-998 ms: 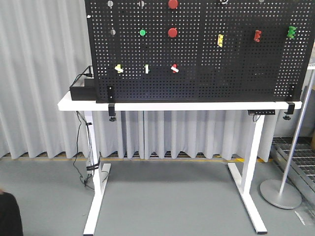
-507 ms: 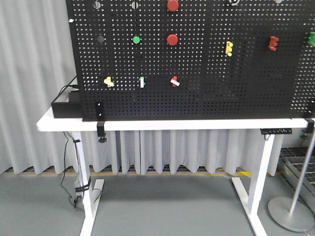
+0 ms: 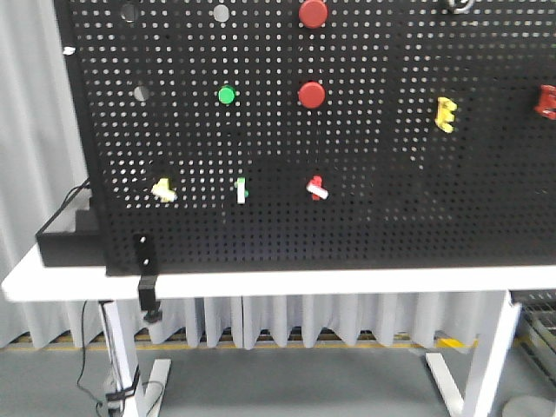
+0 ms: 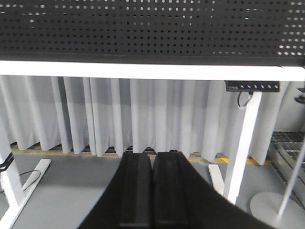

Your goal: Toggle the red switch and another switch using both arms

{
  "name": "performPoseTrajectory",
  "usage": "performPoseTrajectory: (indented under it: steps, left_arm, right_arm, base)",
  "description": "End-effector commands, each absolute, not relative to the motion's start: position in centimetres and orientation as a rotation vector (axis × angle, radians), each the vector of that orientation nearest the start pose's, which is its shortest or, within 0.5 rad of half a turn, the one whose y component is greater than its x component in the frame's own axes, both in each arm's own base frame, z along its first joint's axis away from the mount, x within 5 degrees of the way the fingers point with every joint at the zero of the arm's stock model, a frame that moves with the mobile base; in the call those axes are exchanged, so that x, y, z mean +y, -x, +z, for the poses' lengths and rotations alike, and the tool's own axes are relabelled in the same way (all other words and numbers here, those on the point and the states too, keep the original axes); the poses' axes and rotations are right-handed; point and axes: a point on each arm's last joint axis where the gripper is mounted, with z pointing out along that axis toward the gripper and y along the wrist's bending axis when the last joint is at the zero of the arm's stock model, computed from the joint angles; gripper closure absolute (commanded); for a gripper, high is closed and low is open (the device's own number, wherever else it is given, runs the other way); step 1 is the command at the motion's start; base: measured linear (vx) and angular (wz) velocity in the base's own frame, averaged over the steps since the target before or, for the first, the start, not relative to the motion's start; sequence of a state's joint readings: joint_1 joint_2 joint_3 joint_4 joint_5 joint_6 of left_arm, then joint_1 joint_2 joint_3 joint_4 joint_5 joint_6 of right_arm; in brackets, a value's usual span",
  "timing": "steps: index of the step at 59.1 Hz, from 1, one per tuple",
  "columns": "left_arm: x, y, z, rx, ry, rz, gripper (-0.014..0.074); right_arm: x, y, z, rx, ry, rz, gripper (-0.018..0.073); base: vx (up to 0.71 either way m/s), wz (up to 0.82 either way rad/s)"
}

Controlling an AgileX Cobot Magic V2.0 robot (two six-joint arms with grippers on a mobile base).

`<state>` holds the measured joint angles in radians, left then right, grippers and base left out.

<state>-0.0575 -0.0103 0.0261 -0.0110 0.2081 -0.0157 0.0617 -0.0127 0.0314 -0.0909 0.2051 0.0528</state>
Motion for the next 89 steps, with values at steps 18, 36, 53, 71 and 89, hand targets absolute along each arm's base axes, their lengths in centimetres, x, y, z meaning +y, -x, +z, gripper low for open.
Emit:
performPoseTrajectory:
  steps: [18,36,53,71,89]
  left_arm:
    - [-0.34,-5.67,18.76,1.634,-0.016,-0.075,0.0594]
    - [-0.34,-5.67,18.76,1.634,-0.016,-0.075,0.0594]
    - [-0.34,-5.67,18.76,1.634,-0.016,-0.075,0.0594]
    - [-0.34,-5.67,18.76,1.634,-0.016,-0.075,0.0594]
    - [-0.34,-5.67,18.76,1.634,-0.016,-0.075,0.0594]
  right_arm:
    - [0.21,-5.62,19.1,1.618,0.081,-0.008,0.0566]
    - [0.21,-5.62,19.1,1.618,0.081,-0.008,0.0566]
    - [0.21,-5.62,19.1,1.618,0.081,-0.008,0.0566]
    - [0.21,-5.62,19.12,1.616,0.081,-0.007,0.0566]
    - [0.19,-5.62,19.11,1.616,0.096,-0.025,0.0566]
  base:
    - [0.39,0.0]
    - [0.3,0.02]
    - [0.18,0.03]
    - [0.09,0.02]
    - [0.02,0.0]
